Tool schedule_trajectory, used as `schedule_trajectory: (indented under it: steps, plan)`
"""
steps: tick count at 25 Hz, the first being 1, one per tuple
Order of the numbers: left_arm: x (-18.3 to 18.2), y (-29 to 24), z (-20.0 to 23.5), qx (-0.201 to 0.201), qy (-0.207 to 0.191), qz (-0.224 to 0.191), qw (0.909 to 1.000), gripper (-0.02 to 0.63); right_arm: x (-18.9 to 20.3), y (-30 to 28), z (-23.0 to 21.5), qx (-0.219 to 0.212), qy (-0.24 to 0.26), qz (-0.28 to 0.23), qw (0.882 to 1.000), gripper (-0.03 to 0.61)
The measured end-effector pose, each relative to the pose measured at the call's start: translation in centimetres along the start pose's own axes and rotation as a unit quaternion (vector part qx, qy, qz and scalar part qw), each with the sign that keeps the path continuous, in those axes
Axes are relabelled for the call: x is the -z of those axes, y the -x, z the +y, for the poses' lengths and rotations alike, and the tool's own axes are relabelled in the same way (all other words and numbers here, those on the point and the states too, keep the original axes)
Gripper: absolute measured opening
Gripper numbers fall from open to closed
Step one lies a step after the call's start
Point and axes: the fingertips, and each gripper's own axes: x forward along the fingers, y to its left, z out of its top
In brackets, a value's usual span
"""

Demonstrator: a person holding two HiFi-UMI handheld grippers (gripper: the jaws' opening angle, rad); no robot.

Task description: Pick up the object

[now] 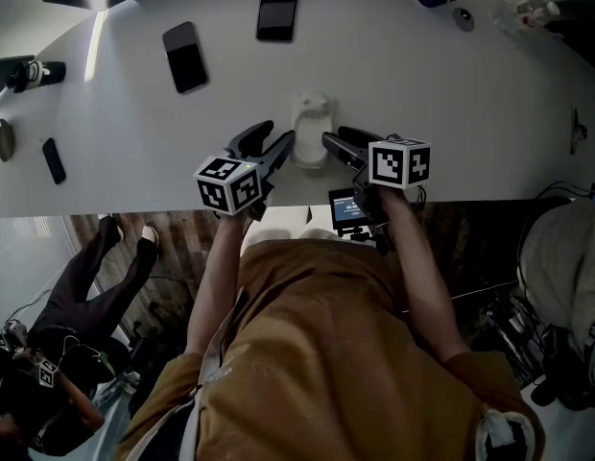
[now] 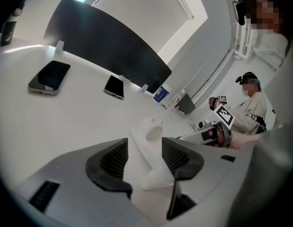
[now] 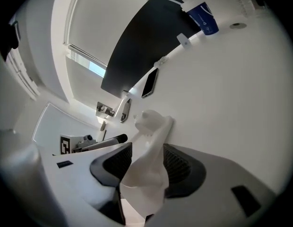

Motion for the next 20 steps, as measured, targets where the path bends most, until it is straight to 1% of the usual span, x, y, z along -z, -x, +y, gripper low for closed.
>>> schedule_trajectory:
  steps: [2, 4, 7, 10, 14, 20]
  plan:
    - [0.1, -0.1, 0.0, 0.005, 0.001, 0.009, 0.9999, 0.21, 0.2, -0.1, -0.1, 0.001, -0.006, 0.01, 1.0, 0.189]
    - [0.2, -0.2, 0.0, 0.011, 0.007, 0.017, 0.9998, 0.21, 0.5, -0.4, 0.2, -0.009, -0.017, 0.021, 1.0, 0.189]
    - [0.7, -0.6, -0.1, 0.029, 0.025, 0.038, 0.9985, 0.21, 0.9, -0.7, 0.3, -0.017, -0.03, 0.035, 0.999, 0.189]
    - [1.0, -0.8, -0.1, 0.052, 0.048, 0.062, 0.9955, 0.21, 1.1, -1.0, 0.3, -0.021, -0.04, 0.046, 0.998, 0.189]
    - [1.4, -1.0, -0.3, 0.073, 0.067, 0.093, 0.9907, 0.21, 1.5, -1.4, 0.4, -0.026, -0.047, 0.064, 0.997, 0.189]
    - [1.5, -1.3, -0.3, 0.096, 0.09, 0.119, 0.9841, 0.21, 1.5, -1.9, 0.4, -0.027, -0.062, 0.077, 0.995, 0.189]
